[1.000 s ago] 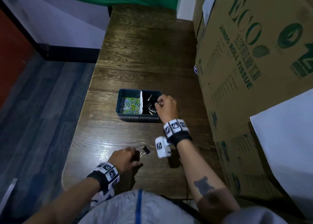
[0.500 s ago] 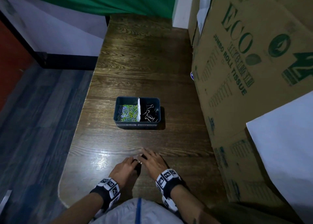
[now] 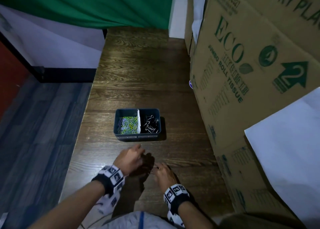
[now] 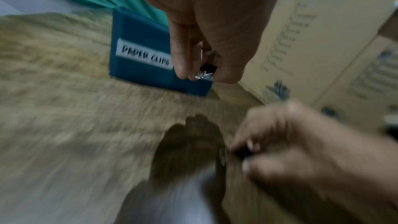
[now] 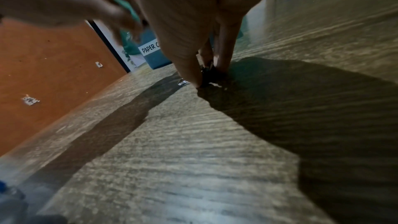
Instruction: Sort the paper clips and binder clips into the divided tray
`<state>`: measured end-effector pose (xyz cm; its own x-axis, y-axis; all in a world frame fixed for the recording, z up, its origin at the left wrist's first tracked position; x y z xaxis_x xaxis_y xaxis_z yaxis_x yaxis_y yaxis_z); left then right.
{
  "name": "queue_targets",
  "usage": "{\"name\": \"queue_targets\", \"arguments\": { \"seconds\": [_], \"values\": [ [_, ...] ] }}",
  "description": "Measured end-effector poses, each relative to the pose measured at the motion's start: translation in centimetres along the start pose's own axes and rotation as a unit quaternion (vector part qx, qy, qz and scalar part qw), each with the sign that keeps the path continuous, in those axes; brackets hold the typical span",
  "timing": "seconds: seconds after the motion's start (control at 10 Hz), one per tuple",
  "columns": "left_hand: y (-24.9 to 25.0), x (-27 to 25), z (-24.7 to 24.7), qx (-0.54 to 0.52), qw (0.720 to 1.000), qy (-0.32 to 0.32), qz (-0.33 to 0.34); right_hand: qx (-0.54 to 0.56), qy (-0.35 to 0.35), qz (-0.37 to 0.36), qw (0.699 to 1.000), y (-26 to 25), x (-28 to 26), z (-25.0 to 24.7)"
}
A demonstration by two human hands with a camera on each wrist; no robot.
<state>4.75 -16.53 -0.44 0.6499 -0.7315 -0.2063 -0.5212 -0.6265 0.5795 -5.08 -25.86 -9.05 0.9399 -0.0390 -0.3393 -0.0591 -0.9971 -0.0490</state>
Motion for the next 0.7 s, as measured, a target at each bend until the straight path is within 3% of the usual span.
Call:
{"name": "queue_targets", "arguments": {
  "seconds": [0.2, 0.3, 0.4, 0.5, 0.6, 0.7],
  "values": [
    [2.2, 6.9, -8.6, -0.054, 0.989, 0.139, -0.002, 0.027, -0.018, -0.001, 0.999, 0.2, 0.3, -0.8],
    [2.4, 7.6, -9.9, -0.056, 0.986, 0.159, -0.001, 0.037, -0.016, 0.023, 0.999, 0.9, 0.4, -1.9],
    [1.4, 5.8, -8.4, -0.024, 0.988, 0.15, 0.021, 0.091, 0.007, 0.106, 0.99, 2.6, 1.1, -3.8],
    [-1.1, 2.5, -4.7, -0.014, 0.995, 0.099, 0.002, 0.136, 0.05, 0.097, 0.985, 2.9, 3.3, -8.9],
    [-3.8, -0.8, -1.6, -0.011, 0.998, 0.047, -0.028, 0.147, 0.156, 0.08, 0.973, 3.3, 5.9, -16.1],
    [-5.2, -3.9, 0.0, -0.003, 0.998, -0.003, -0.065, 0.151, 0.17, 0.074, 0.971, 3.3, 8.0, -19.1]
  ]
}}
Point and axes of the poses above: each hand's wrist, its own x-axis towards the middle knuckle, its own z-axis out of the palm, y = z × x, the point moved 9 cm from there along x, towards the middle knuckle, and after that the axes turned 14 degrees about -x, right-handed, at the moved point
